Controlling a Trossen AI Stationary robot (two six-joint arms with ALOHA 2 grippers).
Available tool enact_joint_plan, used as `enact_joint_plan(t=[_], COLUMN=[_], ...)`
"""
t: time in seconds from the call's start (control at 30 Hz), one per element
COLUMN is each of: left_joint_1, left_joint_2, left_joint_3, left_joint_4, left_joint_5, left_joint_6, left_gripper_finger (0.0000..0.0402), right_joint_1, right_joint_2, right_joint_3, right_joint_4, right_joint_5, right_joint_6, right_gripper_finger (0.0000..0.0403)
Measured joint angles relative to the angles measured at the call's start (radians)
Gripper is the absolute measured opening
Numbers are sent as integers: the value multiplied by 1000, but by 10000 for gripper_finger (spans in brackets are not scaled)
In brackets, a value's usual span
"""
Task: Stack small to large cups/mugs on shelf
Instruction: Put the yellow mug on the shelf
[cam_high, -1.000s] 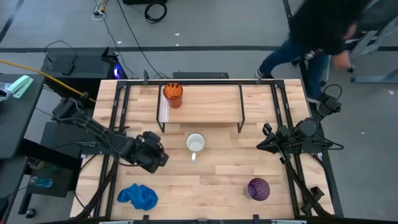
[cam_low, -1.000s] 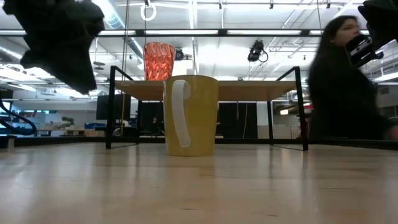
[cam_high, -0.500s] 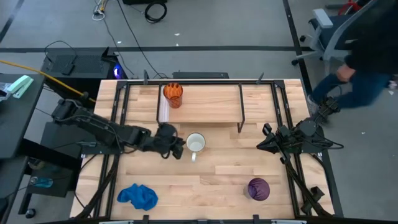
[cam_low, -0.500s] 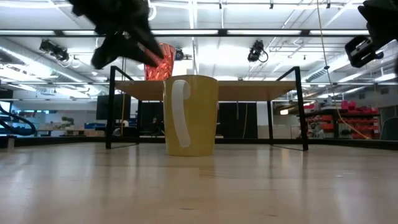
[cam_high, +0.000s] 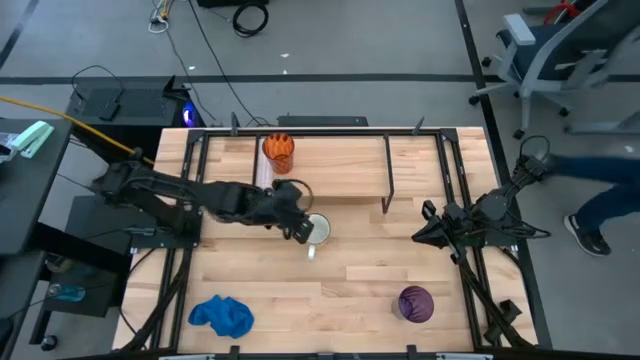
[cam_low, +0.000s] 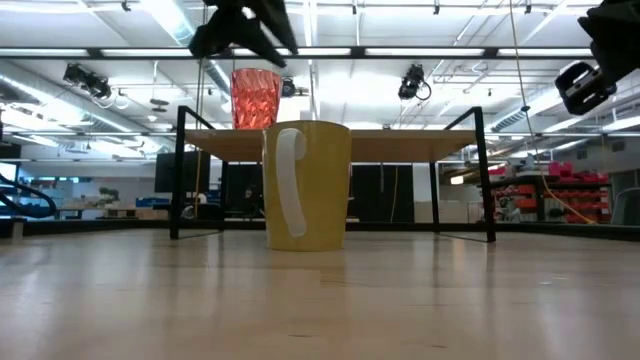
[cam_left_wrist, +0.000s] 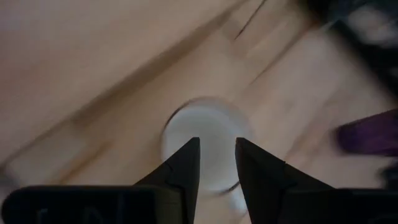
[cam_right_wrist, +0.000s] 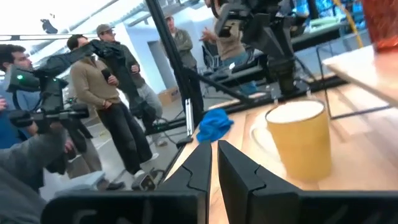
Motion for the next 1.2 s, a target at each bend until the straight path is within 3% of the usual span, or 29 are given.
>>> enact_joint_plan(t=[0.23,0.4,0.53,0.9,1.2], left_joint_1=[10,13,28,73,70], left_joint_2=[231,321,358,369,368], left_joint_3=[305,407,406,405,304], left_joint_4=[-419,-476,-483,-528,-467], left_joint_5=[22,79,180,149,176], left_joint_6=[-79,-106,-106,-126,-152], left_gripper_finger=[109,110,110,110,110], right_joint_1=[0,0,0,0,0], right_joint_2=[5,5,5,5,5], right_joint_3=[0,0,0,0,0], right_joint_4=[-23,-23,-24,-57,-56], right_joint_5=[-13,-13,-13,-13,-13], right_joint_6=[57,57,57,56,56], right_gripper_finger=[34,34,34,34,34])
